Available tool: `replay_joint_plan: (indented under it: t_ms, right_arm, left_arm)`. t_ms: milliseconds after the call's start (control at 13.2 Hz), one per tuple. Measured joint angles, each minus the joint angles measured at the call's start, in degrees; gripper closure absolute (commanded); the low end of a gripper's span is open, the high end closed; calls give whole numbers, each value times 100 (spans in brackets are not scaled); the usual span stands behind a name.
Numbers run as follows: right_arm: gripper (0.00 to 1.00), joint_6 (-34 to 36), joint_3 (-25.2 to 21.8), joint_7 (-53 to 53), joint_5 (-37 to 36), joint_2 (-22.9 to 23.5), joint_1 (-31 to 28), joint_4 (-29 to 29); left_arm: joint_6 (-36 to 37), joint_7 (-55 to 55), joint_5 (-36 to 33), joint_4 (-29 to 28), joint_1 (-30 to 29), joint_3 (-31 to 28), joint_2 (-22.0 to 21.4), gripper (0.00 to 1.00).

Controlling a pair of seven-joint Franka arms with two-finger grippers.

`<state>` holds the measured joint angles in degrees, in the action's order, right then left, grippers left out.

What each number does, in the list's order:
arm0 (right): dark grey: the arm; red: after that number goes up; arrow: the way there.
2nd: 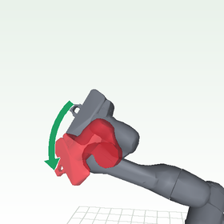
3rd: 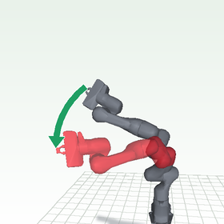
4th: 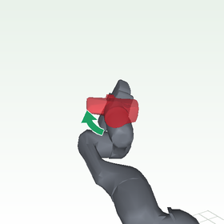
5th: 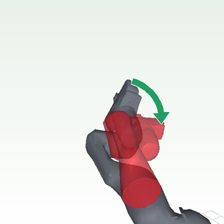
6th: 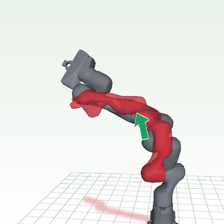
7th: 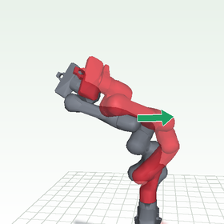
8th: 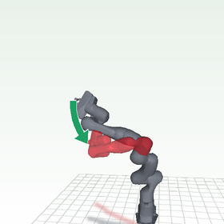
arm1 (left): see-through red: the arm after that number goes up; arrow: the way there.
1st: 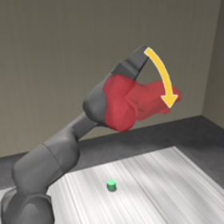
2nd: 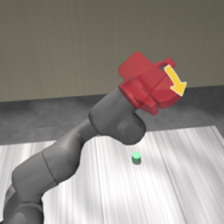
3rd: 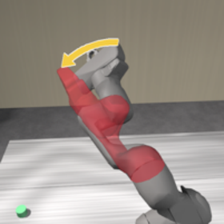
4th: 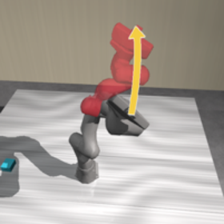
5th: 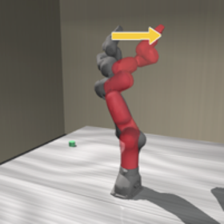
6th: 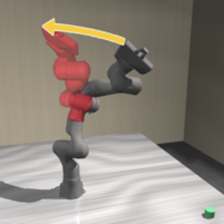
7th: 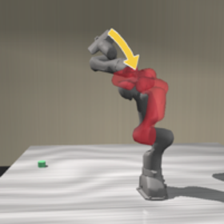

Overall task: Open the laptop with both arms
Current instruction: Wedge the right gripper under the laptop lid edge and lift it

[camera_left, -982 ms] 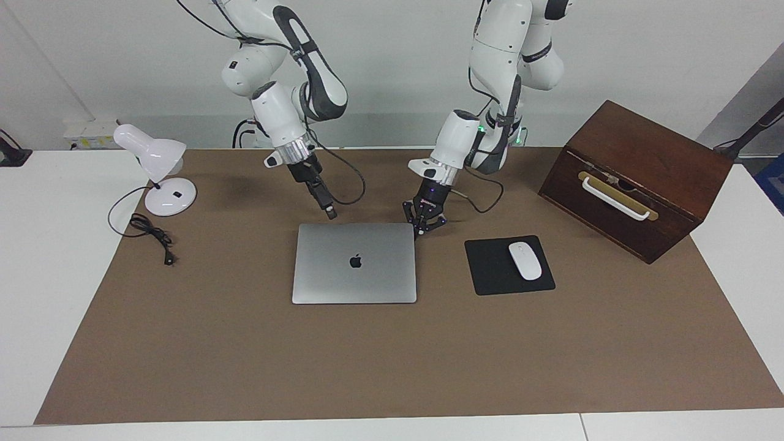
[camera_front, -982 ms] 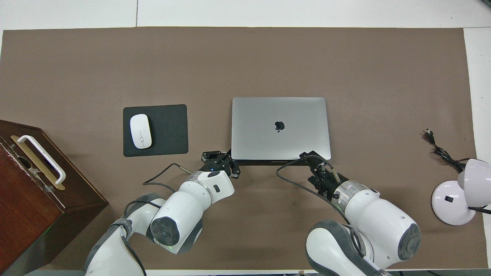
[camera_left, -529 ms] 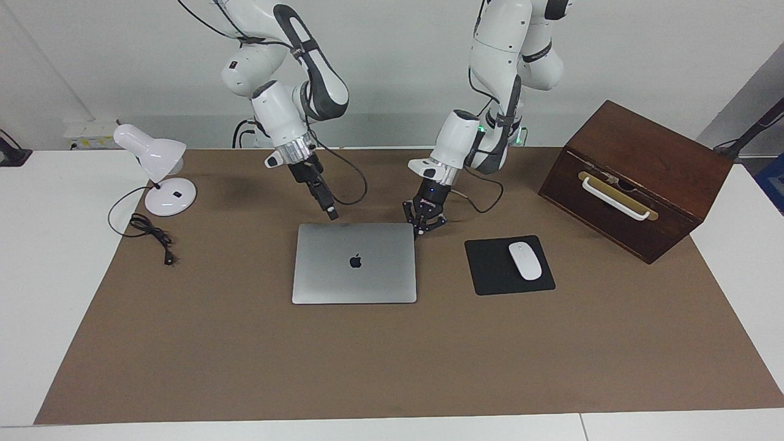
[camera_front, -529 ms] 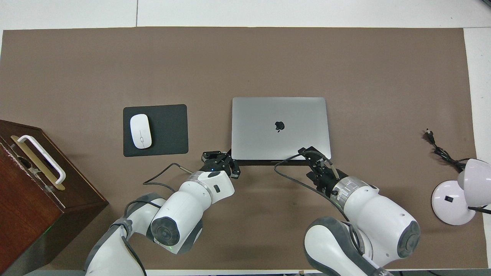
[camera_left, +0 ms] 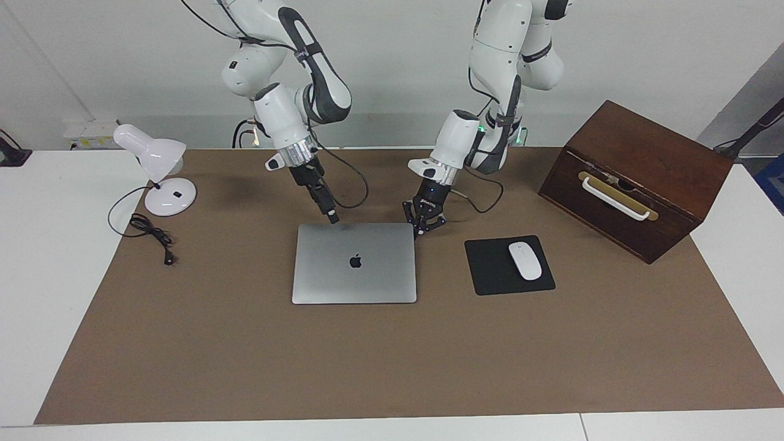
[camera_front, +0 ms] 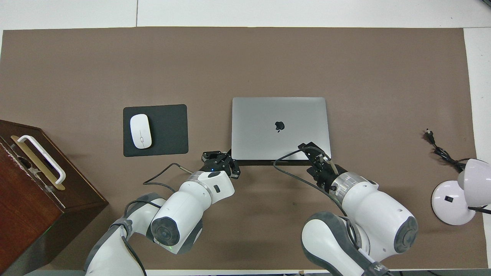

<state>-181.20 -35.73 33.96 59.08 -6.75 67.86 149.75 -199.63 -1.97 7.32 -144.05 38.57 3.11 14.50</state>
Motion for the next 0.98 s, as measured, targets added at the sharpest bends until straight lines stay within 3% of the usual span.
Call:
replay_joint_plan:
  t_ms: [604,982]
  right_arm:
    - [0,3,-185,-66,150,225,3,-238]
    - [0,3,252,-116,984,227,49,-247]
  left_arm:
    - [-2,8,-16,1,0,-3,4,100]
    - [-4,25,-20,1,4,-5,5,100]
